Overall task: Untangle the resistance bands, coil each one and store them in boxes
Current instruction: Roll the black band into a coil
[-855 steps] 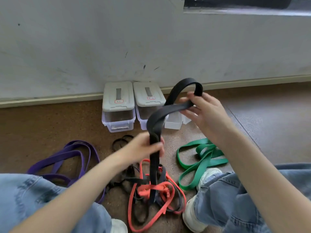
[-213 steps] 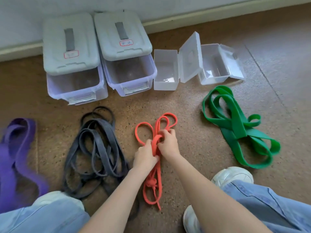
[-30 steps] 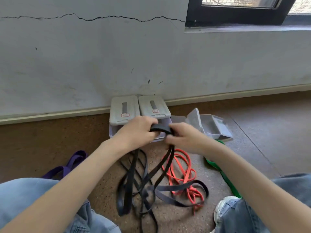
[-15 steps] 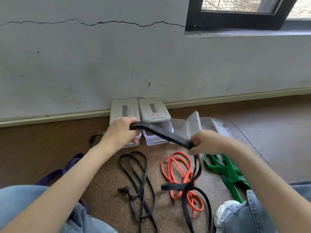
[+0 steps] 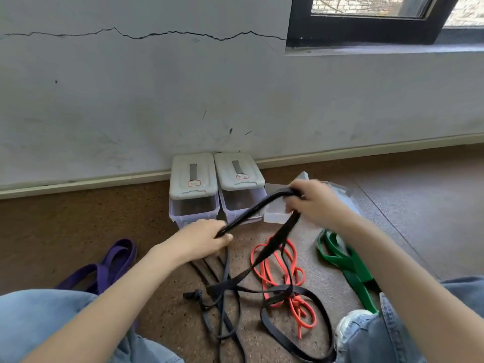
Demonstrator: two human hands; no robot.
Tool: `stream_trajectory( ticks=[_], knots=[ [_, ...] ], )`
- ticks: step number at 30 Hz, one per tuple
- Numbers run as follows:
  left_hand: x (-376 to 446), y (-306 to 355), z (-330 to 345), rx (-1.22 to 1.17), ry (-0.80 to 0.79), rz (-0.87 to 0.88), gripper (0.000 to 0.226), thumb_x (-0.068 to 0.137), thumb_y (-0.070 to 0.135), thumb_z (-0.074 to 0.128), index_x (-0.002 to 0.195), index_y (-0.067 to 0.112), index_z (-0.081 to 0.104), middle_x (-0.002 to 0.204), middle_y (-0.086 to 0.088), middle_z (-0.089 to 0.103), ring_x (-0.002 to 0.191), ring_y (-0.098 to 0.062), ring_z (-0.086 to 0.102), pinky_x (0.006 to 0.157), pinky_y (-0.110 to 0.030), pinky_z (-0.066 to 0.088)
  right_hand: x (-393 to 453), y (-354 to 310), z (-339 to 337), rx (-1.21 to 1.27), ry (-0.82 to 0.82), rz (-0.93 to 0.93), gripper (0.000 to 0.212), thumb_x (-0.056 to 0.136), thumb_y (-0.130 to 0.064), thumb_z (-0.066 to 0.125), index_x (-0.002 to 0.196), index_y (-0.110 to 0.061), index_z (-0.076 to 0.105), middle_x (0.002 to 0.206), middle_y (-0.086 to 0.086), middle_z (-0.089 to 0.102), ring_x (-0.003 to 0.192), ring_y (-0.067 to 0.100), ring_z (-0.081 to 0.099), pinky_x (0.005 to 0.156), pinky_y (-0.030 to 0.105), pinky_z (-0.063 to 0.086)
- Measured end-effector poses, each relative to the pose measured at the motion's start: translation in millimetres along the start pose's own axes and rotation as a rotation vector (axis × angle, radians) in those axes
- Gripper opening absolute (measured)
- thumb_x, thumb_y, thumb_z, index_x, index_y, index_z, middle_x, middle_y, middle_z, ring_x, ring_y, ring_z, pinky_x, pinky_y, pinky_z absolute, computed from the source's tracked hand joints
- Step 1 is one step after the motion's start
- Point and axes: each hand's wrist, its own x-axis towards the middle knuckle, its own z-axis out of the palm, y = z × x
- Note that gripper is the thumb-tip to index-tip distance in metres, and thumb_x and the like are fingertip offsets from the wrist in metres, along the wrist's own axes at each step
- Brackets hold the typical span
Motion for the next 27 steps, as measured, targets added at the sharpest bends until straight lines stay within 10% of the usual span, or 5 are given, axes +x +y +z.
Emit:
stream_trajectory(
  ticks=[5, 9, 16, 22, 27],
  knots=[
    [-2.8, 4.8, -20.9, -0.408, 0.217, 0.038, 0.018, 0.097, 0.023, 0.045, 0.098, 0.009, 0.056, 0.058, 0.004, 0.05, 0.044, -0.007, 0.051, 0.053, -0.024, 0.051, -10.5, 9.0, -10.1, -0.323, -0.328, 0.136, 0.016, 0.083, -0.021, 0.067, 0.098, -0.02, 0.062, 0.086, -0.007, 0.062, 0.075, 0.002, 0.057, 0.06, -0.002, 0.036],
    [-3.4, 31.3, -17.8, -0.225, 0.166, 0.177, 0.009, 0.093, 0.018, 0.05, 0.096, 0.014, 0.057, 0.087, -0.004, 0.066, 0.054, 0.001, 0.052, 0.053, -0.018, 0.042, -18.0, -7.3, 22.7, 0.094, -0.422, 0.05, 0.077, 0.075, -0.026, 0.076, 0.138, -0.027, 0.031, 0.131, -0.006, 0.05, 0.117, 0.008, 0.049, 0.096, 0.022, 0.041],
    [-8.4, 27.4, -25.9, -0.592, 0.0, 0.152, 0.013, 0.091, 0.026, 0.057, 0.092, 0.013, 0.054, 0.06, 0.01, 0.054, 0.052, -0.001, 0.052, 0.057, -0.02, 0.05, -10.4, -13.3, 17.6, 0.287, -0.165, -0.117, 0.039, 0.09, -0.003, 0.052, 0.117, -0.028, 0.04, 0.082, -0.005, 0.06, 0.054, -0.005, 0.05, 0.055, 0.011, 0.038],
    [-10.6, 17.5, -34.5, -1.239, -0.14, 0.037, 0.031, 0.086, 0.007, 0.061, 0.114, 0.007, 0.047, 0.083, -0.007, 0.049, 0.063, -0.011, 0.044, 0.057, -0.019, 0.043, -11.3, -23.1, 11.1, 0.256, -0.227, -0.304, 0.035, 0.088, -0.014, 0.061, 0.118, -0.032, 0.057, 0.098, -0.023, 0.062, 0.086, -0.01, 0.057, 0.074, 0.01, 0.043],
    [-11.7, 24.4, -30.8, -1.335, -0.219, 0.039, 0.022, 0.087, 0.032, 0.057, 0.094, 0.011, 0.054, 0.078, -0.001, 0.062, 0.069, -0.01, 0.057, 0.067, -0.019, 0.049, -15.0, -22.1, 9.1, 0.2, 0.048, -0.25, 0.018, 0.086, -0.014, 0.065, 0.102, -0.018, 0.072, 0.066, -0.02, 0.061, 0.059, -0.004, 0.052, 0.056, 0.008, 0.039]
  ],
)
